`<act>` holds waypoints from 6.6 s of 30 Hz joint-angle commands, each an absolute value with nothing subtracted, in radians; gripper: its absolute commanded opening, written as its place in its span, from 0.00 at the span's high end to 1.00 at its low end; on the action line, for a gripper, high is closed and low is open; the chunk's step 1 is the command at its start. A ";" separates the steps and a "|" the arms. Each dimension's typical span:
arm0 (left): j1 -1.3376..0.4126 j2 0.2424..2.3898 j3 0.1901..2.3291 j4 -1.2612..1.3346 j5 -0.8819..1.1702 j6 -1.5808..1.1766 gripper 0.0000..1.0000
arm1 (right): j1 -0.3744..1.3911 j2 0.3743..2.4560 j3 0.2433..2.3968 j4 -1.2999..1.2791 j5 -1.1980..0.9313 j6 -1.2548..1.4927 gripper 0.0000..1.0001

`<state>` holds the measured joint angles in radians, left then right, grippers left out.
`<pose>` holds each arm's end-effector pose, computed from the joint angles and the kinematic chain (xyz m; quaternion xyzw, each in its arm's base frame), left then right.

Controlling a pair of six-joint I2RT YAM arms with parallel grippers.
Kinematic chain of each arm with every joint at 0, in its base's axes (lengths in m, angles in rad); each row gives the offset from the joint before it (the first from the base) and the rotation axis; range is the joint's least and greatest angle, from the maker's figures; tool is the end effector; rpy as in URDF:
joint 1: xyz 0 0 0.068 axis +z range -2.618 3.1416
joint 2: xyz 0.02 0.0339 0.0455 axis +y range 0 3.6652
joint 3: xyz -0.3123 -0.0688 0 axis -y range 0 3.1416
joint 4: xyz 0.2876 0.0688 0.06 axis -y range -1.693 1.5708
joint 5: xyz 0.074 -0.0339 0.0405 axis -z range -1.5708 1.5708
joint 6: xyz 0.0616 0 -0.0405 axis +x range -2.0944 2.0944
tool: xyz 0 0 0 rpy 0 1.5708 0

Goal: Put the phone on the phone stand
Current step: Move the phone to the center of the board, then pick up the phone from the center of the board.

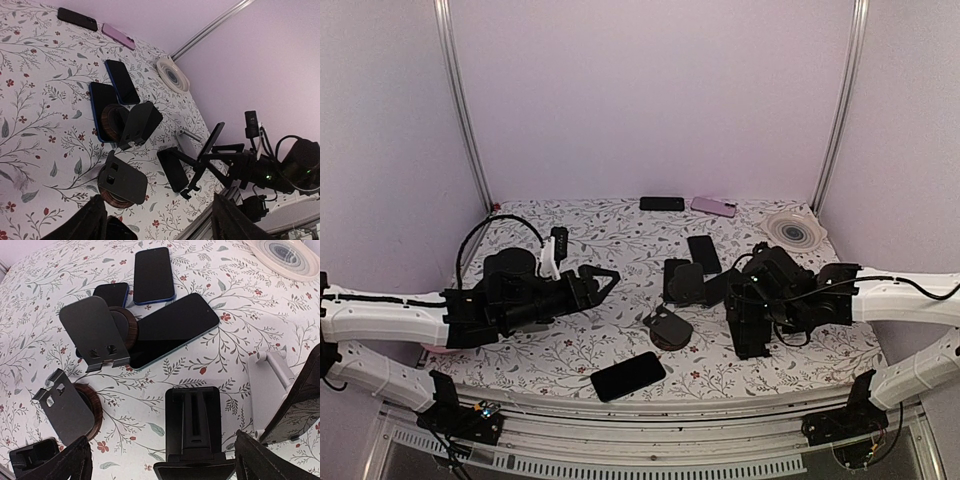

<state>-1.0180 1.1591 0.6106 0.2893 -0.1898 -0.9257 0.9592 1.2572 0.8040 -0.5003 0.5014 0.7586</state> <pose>0.1683 -0.2507 0.2665 -0.0213 0.7908 -0.4590 0.4043 0.1865 0.2144 0.2342 -0.0174 0.9259 0.0684 0.3712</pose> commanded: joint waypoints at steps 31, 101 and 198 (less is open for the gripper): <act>-0.965 1.171 0.559 -0.009 -0.236 -0.832 0.27 | 0.954 1.243 0.947 -0.375 0.327 0.501 0.01; -1.002 1.876 0.956 -0.284 -0.360 -0.556 0.10 | 0.954 1.307 1.001 -0.234 0.191 0.438 0.01; -1.078 1.731 0.906 -0.220 -0.540 -0.851 0.48 | 0.868 1.624 1.130 0.099 -0.211 0.460 0.01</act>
